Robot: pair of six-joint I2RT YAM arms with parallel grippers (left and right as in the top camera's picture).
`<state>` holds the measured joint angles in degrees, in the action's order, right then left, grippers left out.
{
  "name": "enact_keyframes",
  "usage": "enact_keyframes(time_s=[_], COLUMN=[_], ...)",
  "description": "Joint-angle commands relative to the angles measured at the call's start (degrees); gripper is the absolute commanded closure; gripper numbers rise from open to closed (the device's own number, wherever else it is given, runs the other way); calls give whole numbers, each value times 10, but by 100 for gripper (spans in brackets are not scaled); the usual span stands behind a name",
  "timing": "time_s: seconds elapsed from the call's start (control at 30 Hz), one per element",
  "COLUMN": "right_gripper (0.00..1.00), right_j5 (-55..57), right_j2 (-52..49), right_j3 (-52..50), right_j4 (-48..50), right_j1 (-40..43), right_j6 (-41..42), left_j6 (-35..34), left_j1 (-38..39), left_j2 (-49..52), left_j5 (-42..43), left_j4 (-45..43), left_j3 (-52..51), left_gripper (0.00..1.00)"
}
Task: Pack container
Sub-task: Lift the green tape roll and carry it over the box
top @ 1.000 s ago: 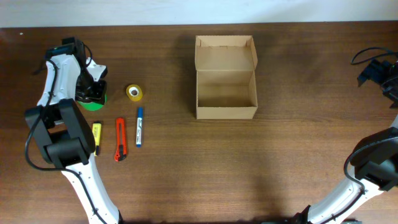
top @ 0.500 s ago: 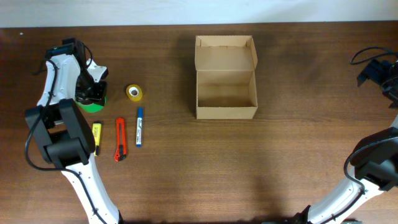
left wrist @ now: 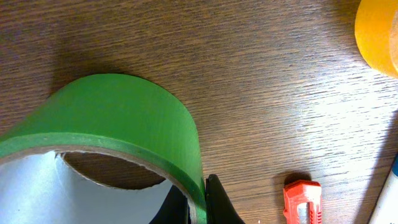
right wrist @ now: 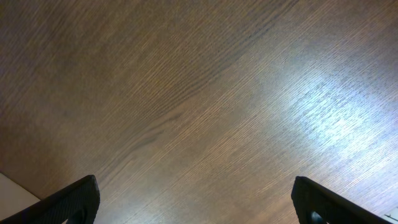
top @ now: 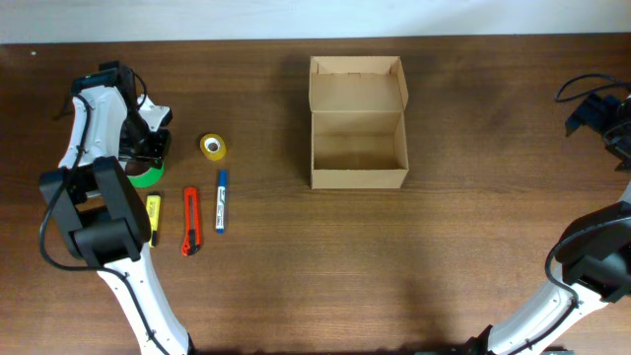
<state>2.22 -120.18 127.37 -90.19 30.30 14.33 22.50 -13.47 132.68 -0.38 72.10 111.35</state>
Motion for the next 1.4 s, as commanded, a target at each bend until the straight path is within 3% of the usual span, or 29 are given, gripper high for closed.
enact_keyframes(time_s=[0.0,0.27,0.53,0.67,0.9,1.0,1.2,1.37], right_gripper=[1,1,1,1,1,1,1,1], right_j5=[-5,-5,-5,-5,-5,-5,-5,-5], right_j2=[7,7,7,7,7,7,7,7], right_j3=[-3,-4,-3,-4,-4,-4,-4,-4], right_j4=[-2,3,2,2,0,-4,-5,-7], right_j1=[0,0,1,1,1,1,1,1], right_j6=[-4,-4,-4,-4,-4,-4,-4,-4], left_j6=[-2,-40,-135,-136,-71,-12,106,150], left_j1=[0,13,37,72,165,207,299,370], left_j2=[14,14,14,14,14,14,13,13], left_j5=[28,41,39,41,82,97,113,135], left_j4=[10,47,139,189,181,174,176,206], left_j3=[10,88,274,373,490,516,532,532], left_gripper=[98,98,98,99,98,99,99,99])
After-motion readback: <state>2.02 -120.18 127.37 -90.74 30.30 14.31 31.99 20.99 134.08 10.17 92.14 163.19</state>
